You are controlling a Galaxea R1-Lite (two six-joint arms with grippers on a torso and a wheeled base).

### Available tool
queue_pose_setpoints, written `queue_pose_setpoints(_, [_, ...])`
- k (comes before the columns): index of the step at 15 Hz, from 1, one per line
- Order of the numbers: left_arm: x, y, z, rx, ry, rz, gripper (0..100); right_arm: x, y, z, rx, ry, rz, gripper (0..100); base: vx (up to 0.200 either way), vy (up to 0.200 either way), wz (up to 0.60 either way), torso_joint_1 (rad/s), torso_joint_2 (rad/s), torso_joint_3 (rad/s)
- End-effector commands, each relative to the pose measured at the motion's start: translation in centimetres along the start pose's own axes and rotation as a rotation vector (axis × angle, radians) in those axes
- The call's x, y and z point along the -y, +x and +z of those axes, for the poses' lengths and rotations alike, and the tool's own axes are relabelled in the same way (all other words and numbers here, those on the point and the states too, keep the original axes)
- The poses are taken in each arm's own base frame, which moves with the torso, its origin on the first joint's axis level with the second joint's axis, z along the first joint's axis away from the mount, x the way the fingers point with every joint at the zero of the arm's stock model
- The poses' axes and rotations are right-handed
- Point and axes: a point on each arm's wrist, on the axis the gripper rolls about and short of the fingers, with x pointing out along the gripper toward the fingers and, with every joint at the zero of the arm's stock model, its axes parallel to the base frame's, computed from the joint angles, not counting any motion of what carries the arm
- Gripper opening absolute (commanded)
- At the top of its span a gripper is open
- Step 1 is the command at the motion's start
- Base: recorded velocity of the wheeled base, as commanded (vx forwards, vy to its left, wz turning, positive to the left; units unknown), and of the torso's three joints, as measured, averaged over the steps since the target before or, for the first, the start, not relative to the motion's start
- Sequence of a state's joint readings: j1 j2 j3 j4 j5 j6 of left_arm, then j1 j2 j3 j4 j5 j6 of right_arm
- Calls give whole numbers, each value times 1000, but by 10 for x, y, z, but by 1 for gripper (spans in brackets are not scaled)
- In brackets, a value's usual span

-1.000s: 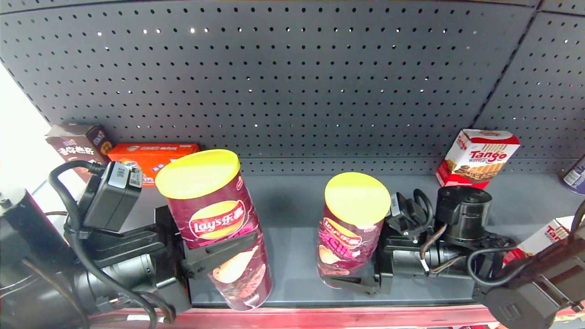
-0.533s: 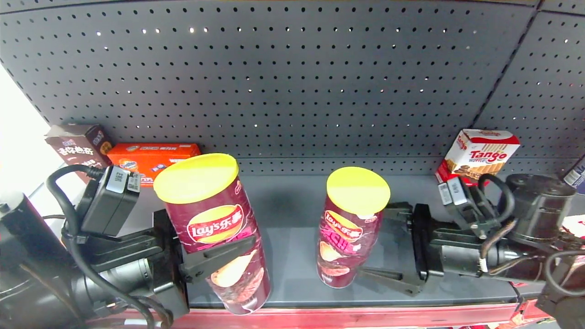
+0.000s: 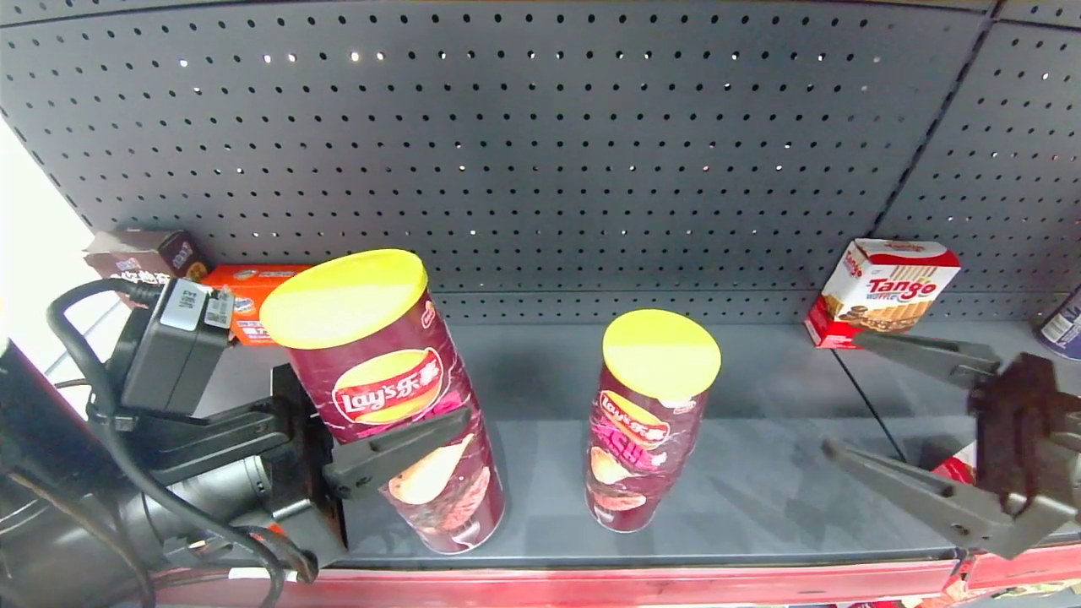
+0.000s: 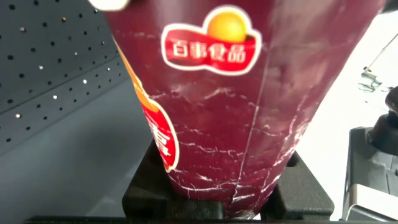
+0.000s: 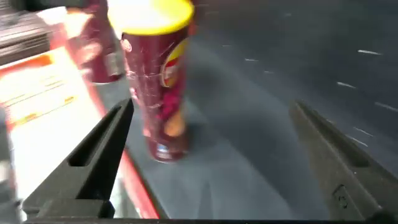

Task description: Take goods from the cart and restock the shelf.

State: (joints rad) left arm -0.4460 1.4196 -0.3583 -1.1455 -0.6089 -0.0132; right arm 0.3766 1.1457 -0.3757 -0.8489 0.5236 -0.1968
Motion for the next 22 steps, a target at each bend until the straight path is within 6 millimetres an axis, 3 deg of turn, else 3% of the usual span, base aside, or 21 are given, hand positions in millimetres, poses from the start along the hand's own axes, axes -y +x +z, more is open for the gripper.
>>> queue_pose_setpoints(1, [-4,-2,0,-1,3,19,0,-31,-70,23,53,-13,-201,100,0,0,0,0,0,0])
queue_pose_setpoints(4, [-4,-3,2,12,12,21,0,-62,-117,-2,-33,47,-290,100,0,0,0,0,0,0])
queue_pose_setpoints(5, [-5,-2,3,15,16,18,0,-73,-131,-20,-74,93,-349,100,0,0,0,0,0,0])
queue_pose_setpoints(6, [-5,-1,3,17,17,18,0,-81,-140,-42,-122,151,-422,100,0,0,0,0,0,0])
queue_pose_setpoints(10, [-4,-3,0,5,13,18,0,-100,-160,-92,-186,189,-582,100,0,0,0,0,0,0])
queue_pose_setpoints(15, [-2,-6,-6,-15,-1,18,0,-106,-167,-105,-138,213,-636,100,0,0,0,0,0,0])
queue_pose_setpoints(22, [1,-8,-12,-36,16,10,0,-106,-167,-105,-140,208,-636,100,0,0,0,0,0,0])
